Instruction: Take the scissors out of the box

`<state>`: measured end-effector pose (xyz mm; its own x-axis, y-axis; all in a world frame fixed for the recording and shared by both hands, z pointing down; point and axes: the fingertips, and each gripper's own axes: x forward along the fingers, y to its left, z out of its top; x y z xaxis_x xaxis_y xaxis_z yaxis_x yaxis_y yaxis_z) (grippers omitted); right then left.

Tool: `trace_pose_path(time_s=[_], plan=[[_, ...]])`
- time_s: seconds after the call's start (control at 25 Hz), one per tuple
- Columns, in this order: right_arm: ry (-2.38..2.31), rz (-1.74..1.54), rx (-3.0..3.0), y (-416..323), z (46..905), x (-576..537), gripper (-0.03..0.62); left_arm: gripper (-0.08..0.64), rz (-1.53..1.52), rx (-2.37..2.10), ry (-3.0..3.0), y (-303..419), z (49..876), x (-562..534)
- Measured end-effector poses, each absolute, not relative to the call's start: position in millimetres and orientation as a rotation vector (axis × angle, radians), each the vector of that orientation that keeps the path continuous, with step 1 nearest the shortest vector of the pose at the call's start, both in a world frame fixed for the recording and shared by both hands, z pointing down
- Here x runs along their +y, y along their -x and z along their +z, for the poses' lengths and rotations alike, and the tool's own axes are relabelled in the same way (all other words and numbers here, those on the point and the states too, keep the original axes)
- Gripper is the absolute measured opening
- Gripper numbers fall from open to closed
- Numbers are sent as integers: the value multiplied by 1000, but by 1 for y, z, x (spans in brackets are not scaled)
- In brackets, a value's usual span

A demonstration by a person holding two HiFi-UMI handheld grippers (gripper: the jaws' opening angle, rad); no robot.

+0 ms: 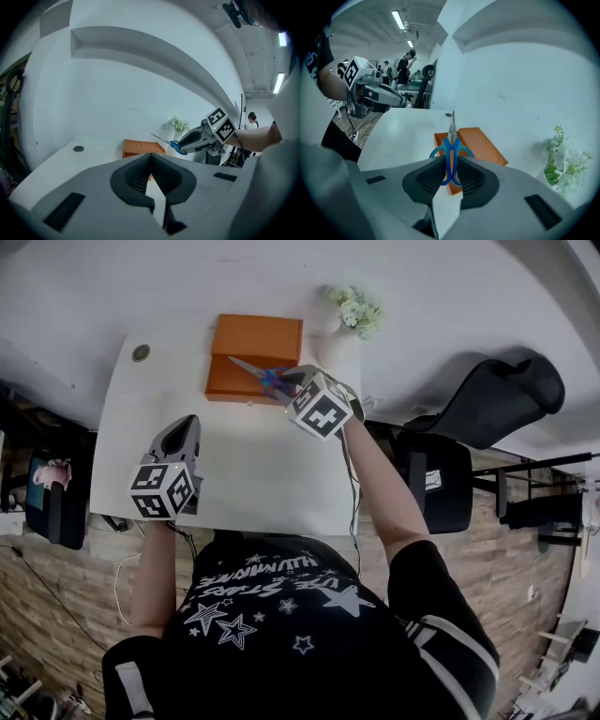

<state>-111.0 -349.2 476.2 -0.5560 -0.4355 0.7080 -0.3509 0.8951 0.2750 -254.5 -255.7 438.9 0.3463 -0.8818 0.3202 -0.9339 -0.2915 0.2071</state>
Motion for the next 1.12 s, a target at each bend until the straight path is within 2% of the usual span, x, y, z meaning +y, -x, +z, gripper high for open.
trace_pose_path(time_s=[1.12], plan=[[-529,-65,-2412,10,484,-222,101,17,169,-1747,-2168,139,440,-145]])
